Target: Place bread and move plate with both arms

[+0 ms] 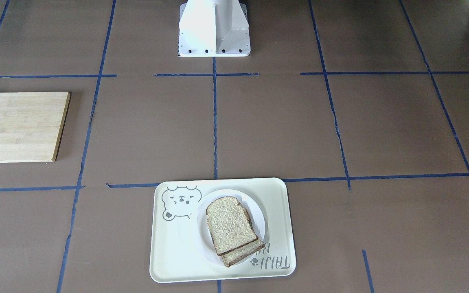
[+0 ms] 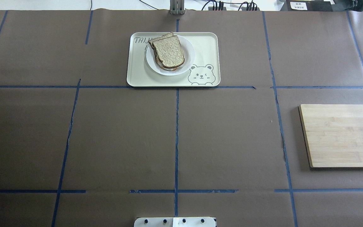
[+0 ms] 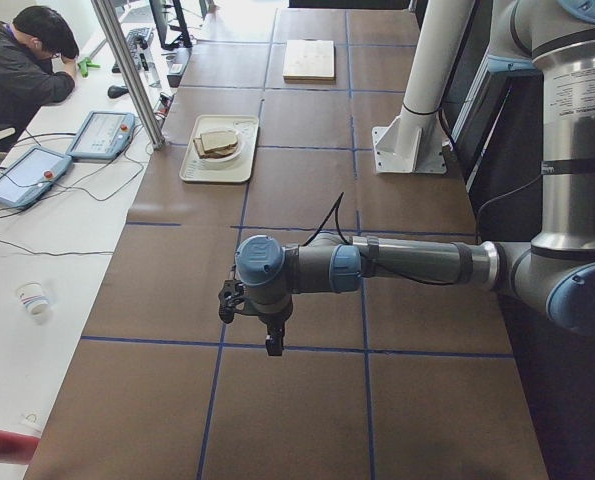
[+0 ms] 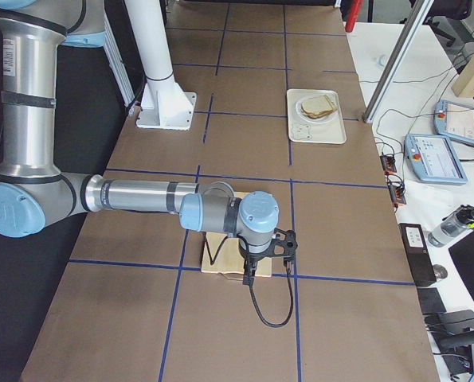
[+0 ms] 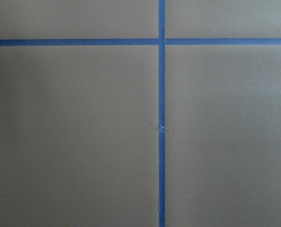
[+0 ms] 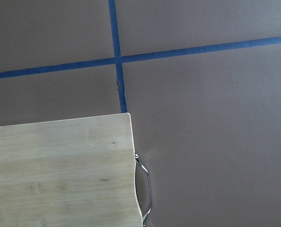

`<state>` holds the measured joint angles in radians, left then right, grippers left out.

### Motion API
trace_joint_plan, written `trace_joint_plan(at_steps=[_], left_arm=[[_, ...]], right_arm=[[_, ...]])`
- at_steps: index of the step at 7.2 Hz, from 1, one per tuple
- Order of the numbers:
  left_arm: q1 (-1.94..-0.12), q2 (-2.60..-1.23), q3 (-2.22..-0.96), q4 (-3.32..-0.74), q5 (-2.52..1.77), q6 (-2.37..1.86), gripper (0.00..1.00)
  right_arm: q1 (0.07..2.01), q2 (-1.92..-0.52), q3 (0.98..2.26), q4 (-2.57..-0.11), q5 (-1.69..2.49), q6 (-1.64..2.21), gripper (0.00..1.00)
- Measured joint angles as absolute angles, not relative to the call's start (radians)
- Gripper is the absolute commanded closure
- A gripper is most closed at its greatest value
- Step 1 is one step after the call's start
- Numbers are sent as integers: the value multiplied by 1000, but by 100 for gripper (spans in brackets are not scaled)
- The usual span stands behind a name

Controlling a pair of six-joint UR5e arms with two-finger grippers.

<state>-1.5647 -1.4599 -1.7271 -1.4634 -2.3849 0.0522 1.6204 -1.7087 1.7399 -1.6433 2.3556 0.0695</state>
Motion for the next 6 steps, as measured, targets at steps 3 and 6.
trace_joint_plan(at_steps=[3,6], left_arm=[[-1564,-1460,-1725,-1463,-2385,52,0],[-1564,-1462,-1726,-1463,-2385,52,0]], right_arm=[[1619,-1721,1753,-1640,2349,86,0],[1616,-1719,1733,-1635,2340,86,0]])
